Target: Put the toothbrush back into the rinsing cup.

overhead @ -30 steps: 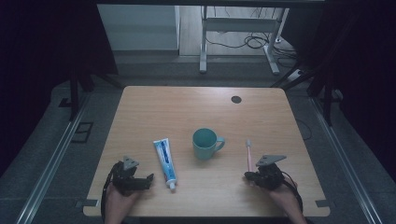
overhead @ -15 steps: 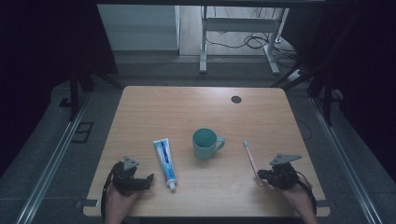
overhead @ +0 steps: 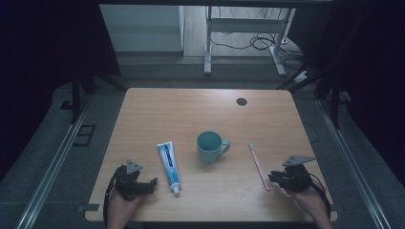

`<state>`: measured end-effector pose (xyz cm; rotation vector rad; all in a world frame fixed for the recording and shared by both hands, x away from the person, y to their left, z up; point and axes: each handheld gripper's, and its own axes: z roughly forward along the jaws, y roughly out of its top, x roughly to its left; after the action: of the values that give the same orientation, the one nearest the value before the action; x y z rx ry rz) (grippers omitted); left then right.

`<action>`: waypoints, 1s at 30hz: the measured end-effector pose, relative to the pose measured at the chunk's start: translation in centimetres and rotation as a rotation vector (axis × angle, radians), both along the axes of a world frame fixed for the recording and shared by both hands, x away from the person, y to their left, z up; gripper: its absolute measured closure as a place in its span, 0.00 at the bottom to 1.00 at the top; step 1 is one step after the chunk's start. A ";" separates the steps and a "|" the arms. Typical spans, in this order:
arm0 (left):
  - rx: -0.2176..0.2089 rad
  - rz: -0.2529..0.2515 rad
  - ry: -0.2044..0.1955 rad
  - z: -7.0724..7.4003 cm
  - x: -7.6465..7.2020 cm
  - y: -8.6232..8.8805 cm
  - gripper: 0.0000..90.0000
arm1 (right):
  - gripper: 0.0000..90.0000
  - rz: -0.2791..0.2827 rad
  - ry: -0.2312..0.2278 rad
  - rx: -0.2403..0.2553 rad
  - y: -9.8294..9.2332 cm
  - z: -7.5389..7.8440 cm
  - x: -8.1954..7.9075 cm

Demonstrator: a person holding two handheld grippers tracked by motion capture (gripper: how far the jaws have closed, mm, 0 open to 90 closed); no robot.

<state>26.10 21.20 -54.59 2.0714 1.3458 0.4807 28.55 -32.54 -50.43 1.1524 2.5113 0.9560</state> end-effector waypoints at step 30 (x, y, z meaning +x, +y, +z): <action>0.000 -0.008 0.001 0.0 0.0 0.0 0.02 | 0.63 -0.038 0.285 -0.269 6.0 0.5 7.0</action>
<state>26.09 21.19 -54.59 2.0768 1.3376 0.4766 35.52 -26.52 -49.96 1.3191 2.7165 0.4497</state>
